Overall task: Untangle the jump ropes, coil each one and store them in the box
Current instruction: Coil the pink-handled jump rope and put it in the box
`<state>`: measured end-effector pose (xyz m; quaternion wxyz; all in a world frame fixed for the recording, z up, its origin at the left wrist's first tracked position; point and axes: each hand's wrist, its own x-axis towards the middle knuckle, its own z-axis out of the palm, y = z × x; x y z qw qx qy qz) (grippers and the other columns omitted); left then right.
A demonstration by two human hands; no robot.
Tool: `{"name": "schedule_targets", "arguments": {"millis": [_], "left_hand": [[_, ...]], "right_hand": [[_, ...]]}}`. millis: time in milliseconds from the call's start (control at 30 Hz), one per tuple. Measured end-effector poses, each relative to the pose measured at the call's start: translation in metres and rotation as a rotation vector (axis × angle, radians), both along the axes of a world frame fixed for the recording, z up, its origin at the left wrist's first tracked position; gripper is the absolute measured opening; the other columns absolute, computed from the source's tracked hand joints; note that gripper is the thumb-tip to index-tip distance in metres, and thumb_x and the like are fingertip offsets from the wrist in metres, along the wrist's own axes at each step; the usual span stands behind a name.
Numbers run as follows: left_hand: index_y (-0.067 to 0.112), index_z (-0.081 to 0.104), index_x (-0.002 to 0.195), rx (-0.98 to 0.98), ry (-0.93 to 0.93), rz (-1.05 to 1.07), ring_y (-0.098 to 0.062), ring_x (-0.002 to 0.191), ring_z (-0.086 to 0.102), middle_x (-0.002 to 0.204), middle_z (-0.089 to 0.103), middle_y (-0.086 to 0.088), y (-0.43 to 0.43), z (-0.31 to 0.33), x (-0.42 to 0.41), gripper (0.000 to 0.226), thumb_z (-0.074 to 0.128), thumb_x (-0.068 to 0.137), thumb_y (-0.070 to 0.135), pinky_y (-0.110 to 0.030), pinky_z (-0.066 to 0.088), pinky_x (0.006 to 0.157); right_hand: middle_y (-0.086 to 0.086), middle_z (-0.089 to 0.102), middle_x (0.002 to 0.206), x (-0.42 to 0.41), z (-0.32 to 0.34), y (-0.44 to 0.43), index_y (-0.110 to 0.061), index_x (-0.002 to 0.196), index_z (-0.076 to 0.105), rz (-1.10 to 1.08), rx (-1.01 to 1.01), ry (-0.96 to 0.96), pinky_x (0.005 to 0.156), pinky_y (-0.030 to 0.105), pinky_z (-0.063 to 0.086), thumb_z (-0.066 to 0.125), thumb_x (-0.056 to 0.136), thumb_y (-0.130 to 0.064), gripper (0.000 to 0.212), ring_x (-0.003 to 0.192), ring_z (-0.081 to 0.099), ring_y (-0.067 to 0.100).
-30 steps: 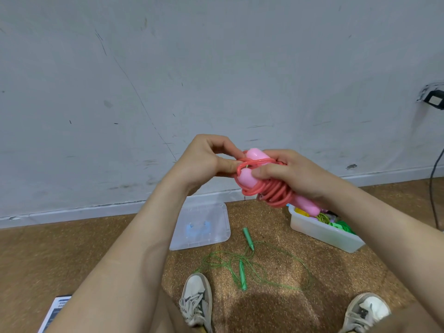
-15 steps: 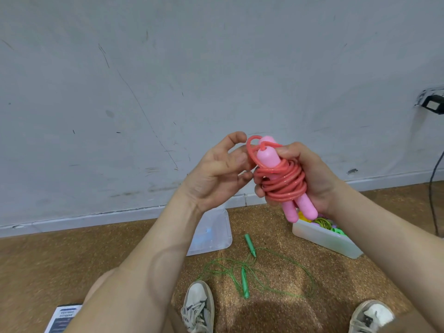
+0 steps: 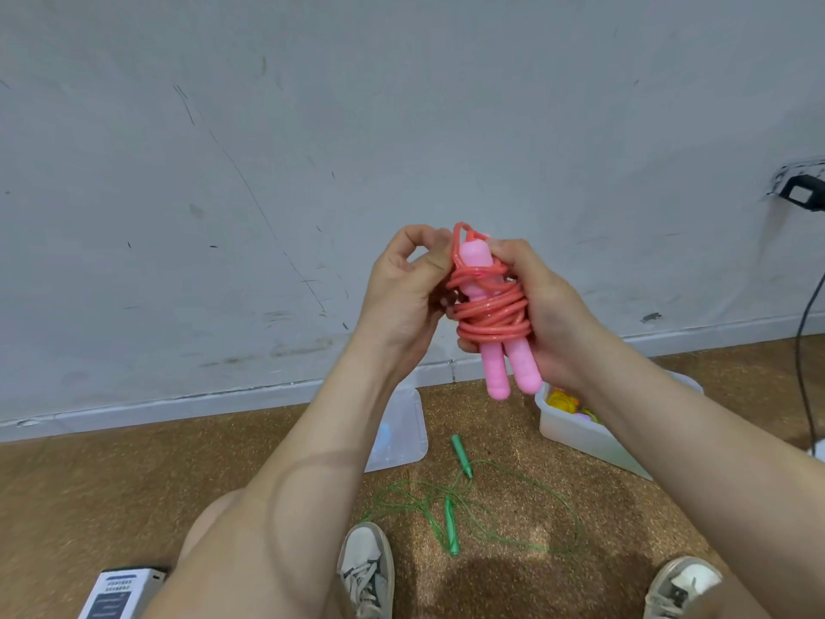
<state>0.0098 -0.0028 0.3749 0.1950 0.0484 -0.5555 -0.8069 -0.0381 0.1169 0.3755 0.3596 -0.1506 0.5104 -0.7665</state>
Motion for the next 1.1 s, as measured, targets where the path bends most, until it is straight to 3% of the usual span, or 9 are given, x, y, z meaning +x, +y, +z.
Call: {"name": "schedule_targets", "arguments": {"millis": [133, 200, 300, 433, 567, 667, 900, 1000, 1100], "left_hand": [[0.016, 0.042, 0.080, -0.109, -0.076, 0.185, -0.008, 0.044, 0.048, 0.054, 0.060, 0.002, 0.001, -0.008, -0.003, 0.024, 0.064, 0.089, 0.011, -0.018, 0.035, 0.044], [0.015, 0.045, 0.079, -0.121, -0.108, 0.254, -0.012, 0.046, 0.051, 0.058, 0.059, -0.005, 0.000, -0.012, -0.006, 0.023, 0.066, 0.089, 0.014, -0.019, 0.038, 0.046], [0.014, 0.049, 0.081, -0.261, -0.104, 0.275, -0.020, 0.063, 0.052, 0.069, 0.055, -0.016, 0.007, -0.018, -0.010, 0.017, 0.060, 0.093, 0.016, -0.025, 0.042, 0.056], [0.018, 0.050, 0.088, -0.331, -0.057, 0.251, -0.019, 0.067, 0.051, 0.062, 0.053, -0.005, 0.017, -0.021, -0.011, 0.013, 0.056, 0.095, 0.009, -0.026, 0.044, 0.064], [0.018, 0.052, 0.091, -0.168, -0.058, 0.309, -0.016, 0.067, 0.058, 0.071, 0.060, -0.007, 0.015, -0.017, -0.009, 0.015, 0.056, 0.093, 0.004, -0.028, 0.048, 0.065], [0.020, 0.057, 0.085, -0.089, -0.079, 0.360, -0.021, 0.070, 0.057, 0.067, 0.056, -0.001, 0.020, -0.017, -0.010, 0.014, 0.056, 0.092, 0.008, -0.040, 0.048, 0.072], [0.019, 0.056, 0.083, -0.072, -0.061, 0.418, -0.024, 0.066, 0.049, 0.064, 0.051, -0.011, 0.017, -0.015, -0.010, 0.016, 0.059, 0.091, 0.006, -0.038, 0.042, 0.064], [0.019, 0.057, 0.080, -0.122, -0.063, 0.492, -0.020, 0.059, 0.048, 0.059, 0.048, -0.010, 0.016, -0.014, -0.011, 0.019, 0.059, 0.087, 0.001, -0.034, 0.043, 0.060], [0.020, 0.059, 0.072, -0.218, -0.037, 0.572, -0.014, 0.049, 0.040, 0.051, 0.041, -0.002, 0.014, -0.013, -0.013, 0.027, 0.057, 0.082, -0.005, -0.025, 0.039, 0.055]], "right_hand": [[0.011, 0.061, 0.074, -0.003, -0.007, -0.004, -0.007, 0.102, 0.065, 0.068, 0.147, 0.077, 0.059, 0.034, 0.053, 0.056, 0.079, -0.059, 0.058, 0.059, 0.058, 0.023], [0.010, 0.060, 0.076, 0.001, -0.012, -0.008, -0.004, 0.105, 0.062, 0.041, 0.099, 0.131, 0.055, 0.028, 0.051, 0.058, 0.081, -0.054, 0.056, 0.059, 0.057, 0.019], [0.024, 0.062, 0.092, 0.003, -0.018, -0.015, 0.000, 0.106, 0.062, -0.193, 0.077, 0.158, 0.062, 0.035, 0.052, 0.059, 0.093, -0.037, 0.040, 0.071, 0.062, 0.023], [0.021, 0.064, 0.097, -0.005, -0.021, -0.016, -0.003, 0.101, 0.064, -0.342, 0.083, 0.106, 0.066, 0.038, 0.053, 0.056, 0.087, -0.032, 0.033, 0.080, 0.064, 0.025], [0.009, 0.062, 0.083, -0.011, -0.017, -0.013, -0.008, 0.097, 0.060, -0.152, -0.072, -0.072, 0.070, 0.034, 0.053, 0.050, 0.095, -0.021, 0.016, 0.074, 0.061, 0.020], [0.017, 0.056, 0.103, -0.011, -0.017, -0.011, -0.004, 0.109, 0.059, 0.027, -0.164, -0.163, 0.095, 0.045, 0.047, 0.044, 0.092, -0.009, 0.023, 0.096, 0.056, 0.029], [0.018, 0.055, 0.118, -0.007, -0.020, -0.009, -0.009, 0.129, 0.052, 0.162, -0.253, -0.122, 0.108, 0.053, 0.035, 0.041, 0.093, -0.005, 0.037, 0.107, 0.053, 0.031], [0.026, 0.055, 0.108, 0.001, -0.025, -0.014, -0.024, 0.129, 0.056, 0.164, -0.134, -0.021, 0.097, 0.053, 0.046, 0.042, 0.100, -0.029, 0.032, 0.096, 0.054, 0.035], [0.035, 0.050, 0.070, 0.010, -0.028, -0.017, -0.023, 0.132, 0.051, 0.188, 0.015, 0.059, 0.058, 0.032, 0.054, 0.032, 0.098, -0.058, 0.053, 0.057, 0.057, 0.036]]}}
